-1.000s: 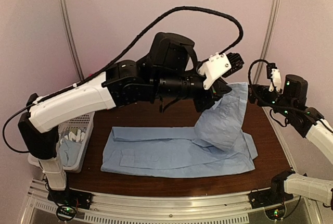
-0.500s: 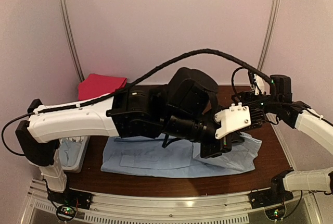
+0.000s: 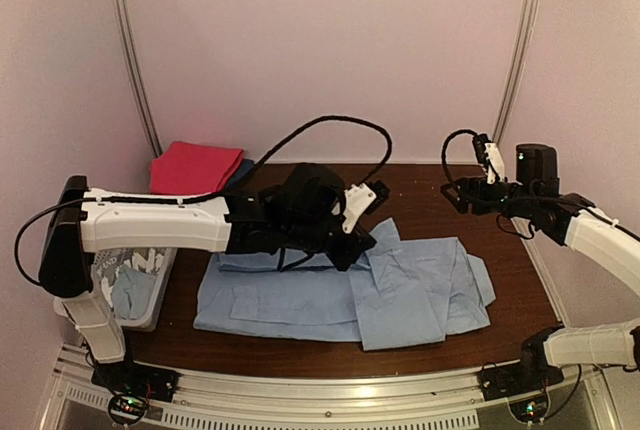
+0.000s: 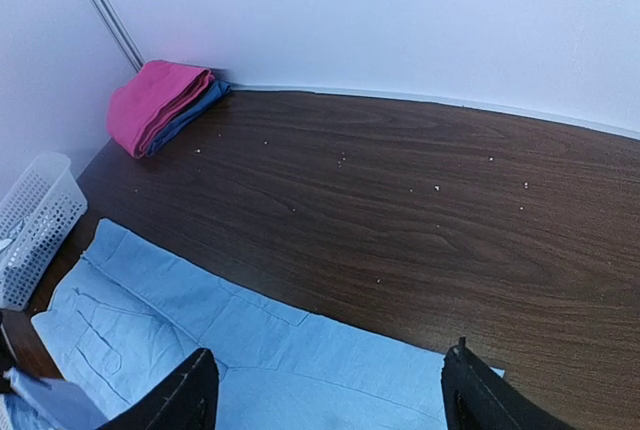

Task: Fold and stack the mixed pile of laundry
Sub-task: Smooth out the rectangle-folded shirt at the center of the board.

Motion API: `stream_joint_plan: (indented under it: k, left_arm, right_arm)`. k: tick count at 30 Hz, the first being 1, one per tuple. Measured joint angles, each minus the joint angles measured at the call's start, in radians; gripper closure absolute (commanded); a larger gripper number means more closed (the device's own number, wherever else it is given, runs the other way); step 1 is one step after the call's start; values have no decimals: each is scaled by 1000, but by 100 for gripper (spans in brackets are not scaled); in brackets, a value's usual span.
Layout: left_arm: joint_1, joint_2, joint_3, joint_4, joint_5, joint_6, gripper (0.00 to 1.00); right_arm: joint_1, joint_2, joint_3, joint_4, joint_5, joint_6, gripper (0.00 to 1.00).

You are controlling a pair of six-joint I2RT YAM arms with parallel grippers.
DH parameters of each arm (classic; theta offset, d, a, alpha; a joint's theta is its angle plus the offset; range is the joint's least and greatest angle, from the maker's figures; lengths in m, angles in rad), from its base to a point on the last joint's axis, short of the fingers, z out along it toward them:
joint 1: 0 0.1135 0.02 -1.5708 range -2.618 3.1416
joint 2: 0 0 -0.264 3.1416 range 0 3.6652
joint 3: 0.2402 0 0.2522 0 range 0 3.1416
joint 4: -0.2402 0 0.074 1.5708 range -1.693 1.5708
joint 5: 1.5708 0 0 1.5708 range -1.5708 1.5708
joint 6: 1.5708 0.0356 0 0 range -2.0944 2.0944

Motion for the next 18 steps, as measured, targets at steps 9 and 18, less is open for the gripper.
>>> stream_joint_plan:
  k: [9,18]
  left_arm:
    - [219,-256,-382,139,-147,-286,100]
    - [273,-427,-656,161,-274,-445,100]
  right_arm:
    - [0,48,-3,7,-21,3,23]
    - [0,79,-33,28,-52,18,27]
